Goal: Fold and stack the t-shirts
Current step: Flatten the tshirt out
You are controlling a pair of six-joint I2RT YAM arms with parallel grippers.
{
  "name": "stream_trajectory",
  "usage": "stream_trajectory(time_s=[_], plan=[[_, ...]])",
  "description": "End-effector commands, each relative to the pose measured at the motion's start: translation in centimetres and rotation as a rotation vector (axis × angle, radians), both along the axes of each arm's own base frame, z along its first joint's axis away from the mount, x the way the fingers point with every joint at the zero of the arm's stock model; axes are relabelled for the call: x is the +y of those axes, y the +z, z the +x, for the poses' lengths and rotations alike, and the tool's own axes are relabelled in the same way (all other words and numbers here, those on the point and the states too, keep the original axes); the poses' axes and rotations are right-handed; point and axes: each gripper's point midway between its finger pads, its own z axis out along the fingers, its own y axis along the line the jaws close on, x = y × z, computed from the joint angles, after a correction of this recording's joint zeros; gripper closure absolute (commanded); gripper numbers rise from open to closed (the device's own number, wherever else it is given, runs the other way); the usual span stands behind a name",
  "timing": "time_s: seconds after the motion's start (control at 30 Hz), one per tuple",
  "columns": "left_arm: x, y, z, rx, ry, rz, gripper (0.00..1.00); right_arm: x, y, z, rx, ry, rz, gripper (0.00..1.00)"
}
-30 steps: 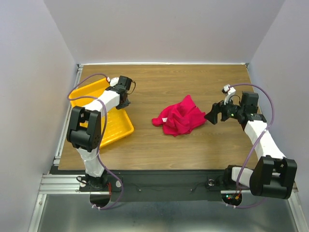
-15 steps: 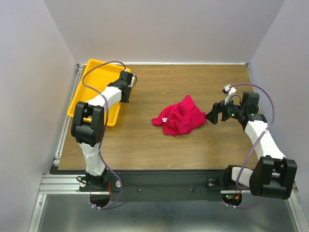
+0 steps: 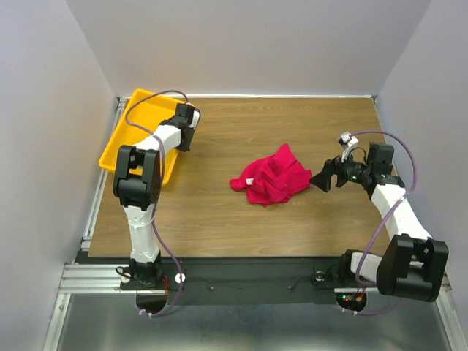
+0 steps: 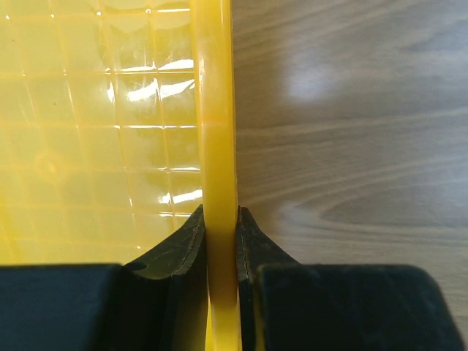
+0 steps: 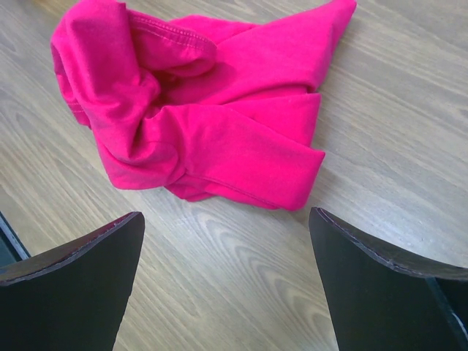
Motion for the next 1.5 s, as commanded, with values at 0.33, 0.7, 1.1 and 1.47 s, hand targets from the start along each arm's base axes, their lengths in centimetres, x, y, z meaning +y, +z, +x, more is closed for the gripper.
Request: stream_trajectory(time_s=[0.33, 0.7, 1.1, 1.47], plan=[[3.7, 3.5, 5.6, -0.142, 0.148, -0.046, 1.00, -0.4, 1.4, 0.3, -0.072, 0.025, 0.029, 0.00], [5.6, 2.8, 7.0, -0.139, 0.267, -0.079, 0.93, -0.8, 1.5, 0.3, -0.074, 0.011, 0.033, 0.00], [6.2, 2.9, 7.1, -0.148, 0.266, -0.086, 0.81, -1.0, 1.7, 0.3, -0.077, 0.008, 0.039, 0.00], [6.2, 3.0, 7.7, -0.161, 0.246, -0.082, 0.68, -1.2, 1.9, 0.2, -0.083, 0.002, 0.044, 0.00]])
